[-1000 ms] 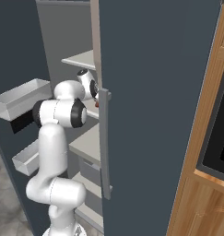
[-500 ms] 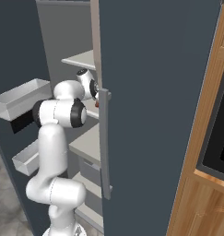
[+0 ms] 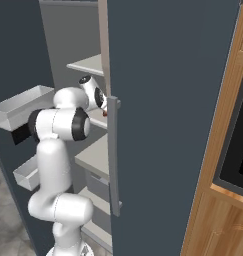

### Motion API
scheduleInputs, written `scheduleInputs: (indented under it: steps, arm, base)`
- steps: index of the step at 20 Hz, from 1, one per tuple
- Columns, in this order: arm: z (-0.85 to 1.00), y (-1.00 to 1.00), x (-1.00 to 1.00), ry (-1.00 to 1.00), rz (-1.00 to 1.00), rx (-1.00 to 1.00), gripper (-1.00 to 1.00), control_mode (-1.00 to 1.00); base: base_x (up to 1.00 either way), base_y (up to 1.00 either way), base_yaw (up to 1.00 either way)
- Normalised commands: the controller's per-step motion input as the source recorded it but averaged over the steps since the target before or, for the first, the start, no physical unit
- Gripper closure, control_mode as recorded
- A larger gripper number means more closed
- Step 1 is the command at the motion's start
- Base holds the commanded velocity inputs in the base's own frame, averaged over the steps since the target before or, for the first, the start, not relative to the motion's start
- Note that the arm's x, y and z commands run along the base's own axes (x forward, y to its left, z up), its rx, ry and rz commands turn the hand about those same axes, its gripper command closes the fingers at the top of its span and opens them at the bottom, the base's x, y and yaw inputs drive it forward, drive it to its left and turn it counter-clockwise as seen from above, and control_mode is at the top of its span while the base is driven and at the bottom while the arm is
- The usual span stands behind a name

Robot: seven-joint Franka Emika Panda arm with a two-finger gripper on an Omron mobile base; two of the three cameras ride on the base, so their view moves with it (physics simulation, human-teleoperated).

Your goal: Store the hot dog in the freezer for long-term storage. Close the freezer door after placing the cooked food.

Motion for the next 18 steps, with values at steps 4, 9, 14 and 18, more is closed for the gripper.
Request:
scheduleInputs:
  steps: [4, 9, 14, 18]
  arm:
    - [0.0, 0.0, -0.51, -0.11, 0.0, 0.0, -1.0, -1.0]
    - [0.1, 0.0, -0.44, -0.05, 0.0, 0.0, -1.0, -1.0]
    - [0.3, 0.0, -0.29, 0.0, 0.0, 0.0, -1.0, -1.0]
    - [0.23, 0.0, -0.27, 0.0, 0.0, 0.01, -1.0, -1.0]
  base:
    - [0.0, 0.0, 0.0]
    - [0.0, 0.0, 0.0]
    - [0.0, 0.0, 0.0]
    - [0.0, 0.0, 0.0]
